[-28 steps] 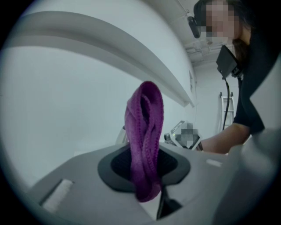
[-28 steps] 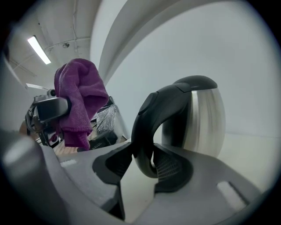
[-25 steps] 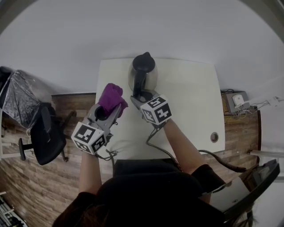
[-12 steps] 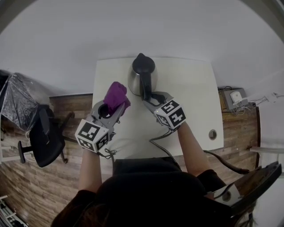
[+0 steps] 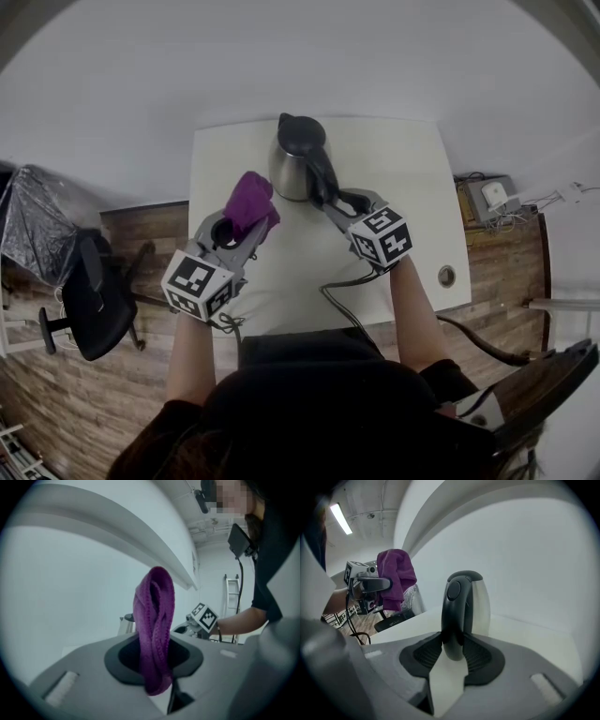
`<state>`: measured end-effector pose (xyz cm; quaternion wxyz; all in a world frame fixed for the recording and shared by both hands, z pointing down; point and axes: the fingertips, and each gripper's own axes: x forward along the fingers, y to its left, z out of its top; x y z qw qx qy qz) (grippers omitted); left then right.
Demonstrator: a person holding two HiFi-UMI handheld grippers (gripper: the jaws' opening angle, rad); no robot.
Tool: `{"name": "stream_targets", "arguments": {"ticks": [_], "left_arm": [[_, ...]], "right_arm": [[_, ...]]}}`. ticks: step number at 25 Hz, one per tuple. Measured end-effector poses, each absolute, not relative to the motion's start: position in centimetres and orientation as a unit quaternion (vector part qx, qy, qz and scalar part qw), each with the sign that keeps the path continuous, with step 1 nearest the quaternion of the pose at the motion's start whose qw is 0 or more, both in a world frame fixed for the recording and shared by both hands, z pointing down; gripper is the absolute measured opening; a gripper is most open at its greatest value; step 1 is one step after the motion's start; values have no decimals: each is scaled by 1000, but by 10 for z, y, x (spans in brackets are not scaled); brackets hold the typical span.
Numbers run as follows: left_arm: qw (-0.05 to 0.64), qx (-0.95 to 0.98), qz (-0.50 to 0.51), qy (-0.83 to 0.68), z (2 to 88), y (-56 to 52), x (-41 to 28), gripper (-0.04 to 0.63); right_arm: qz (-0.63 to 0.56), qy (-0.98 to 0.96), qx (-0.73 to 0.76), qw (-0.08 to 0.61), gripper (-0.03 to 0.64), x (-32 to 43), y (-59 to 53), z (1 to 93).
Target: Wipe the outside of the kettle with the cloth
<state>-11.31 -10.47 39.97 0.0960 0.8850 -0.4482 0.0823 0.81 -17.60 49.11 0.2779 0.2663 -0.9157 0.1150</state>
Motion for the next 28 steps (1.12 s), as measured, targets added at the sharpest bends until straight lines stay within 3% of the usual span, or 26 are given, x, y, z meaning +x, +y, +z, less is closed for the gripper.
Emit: {"name": "stream_targets", "arguments": {"ticks": [16, 28], "left_arm": [[81, 845, 145, -508, 422, -119, -123, 107], [119, 852, 140, -491, 438, -134, -116, 107]], "right_arm": [[135, -903, 319, 256, 137, 70, -197, 489], [138, -891, 356, 245, 101, 95, -211, 483]]}}
